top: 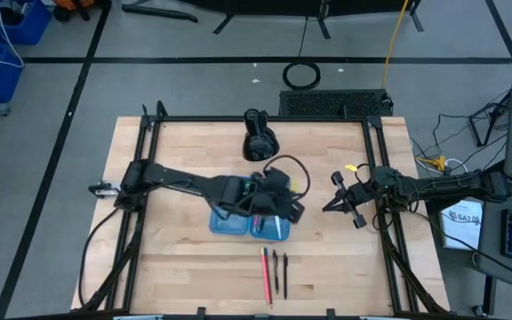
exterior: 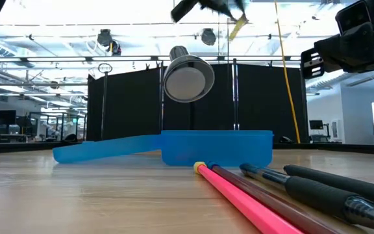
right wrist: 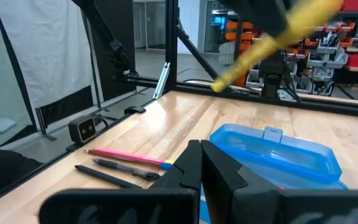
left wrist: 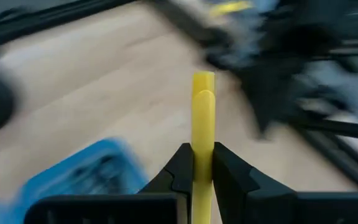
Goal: Pick & place school supplies into a supply box
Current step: Put the yellow pen into the blue supply box, then put the pink pen into the blue supply box
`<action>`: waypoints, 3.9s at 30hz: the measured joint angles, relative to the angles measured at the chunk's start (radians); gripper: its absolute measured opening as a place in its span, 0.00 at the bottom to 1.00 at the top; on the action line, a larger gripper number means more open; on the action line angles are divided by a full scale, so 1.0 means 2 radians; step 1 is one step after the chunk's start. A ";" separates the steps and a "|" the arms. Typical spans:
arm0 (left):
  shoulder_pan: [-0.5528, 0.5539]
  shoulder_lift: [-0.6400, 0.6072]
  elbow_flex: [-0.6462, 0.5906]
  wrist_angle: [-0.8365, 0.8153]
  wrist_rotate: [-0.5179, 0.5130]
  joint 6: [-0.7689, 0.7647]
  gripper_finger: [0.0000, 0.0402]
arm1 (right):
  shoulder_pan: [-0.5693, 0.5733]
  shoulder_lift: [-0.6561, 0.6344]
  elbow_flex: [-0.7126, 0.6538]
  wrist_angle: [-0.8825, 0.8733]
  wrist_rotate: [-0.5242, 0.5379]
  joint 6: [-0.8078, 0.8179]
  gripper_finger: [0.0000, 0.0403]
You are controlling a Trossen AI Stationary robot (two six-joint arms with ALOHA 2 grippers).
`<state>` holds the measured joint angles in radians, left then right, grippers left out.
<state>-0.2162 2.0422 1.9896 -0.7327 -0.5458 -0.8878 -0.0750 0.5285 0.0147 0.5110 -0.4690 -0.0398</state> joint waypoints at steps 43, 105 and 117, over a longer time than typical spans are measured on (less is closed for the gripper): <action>0.081 0.037 -0.223 0.089 0.180 -0.221 0.10 | 0.000 0.000 0.000 -0.003 -0.002 0.005 0.00; -0.151 0.071 -0.198 0.155 0.148 -0.221 0.15 | 0.000 0.007 0.000 -0.003 0.002 0.000 0.00; -0.146 0.081 -0.197 0.159 0.155 -0.230 0.15 | 0.000 0.007 0.000 -0.003 0.002 0.000 0.00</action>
<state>-0.5080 2.2047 1.5951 -0.4144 -0.2356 -1.3472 -0.0749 0.5430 0.0146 0.5041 -0.4641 -0.0402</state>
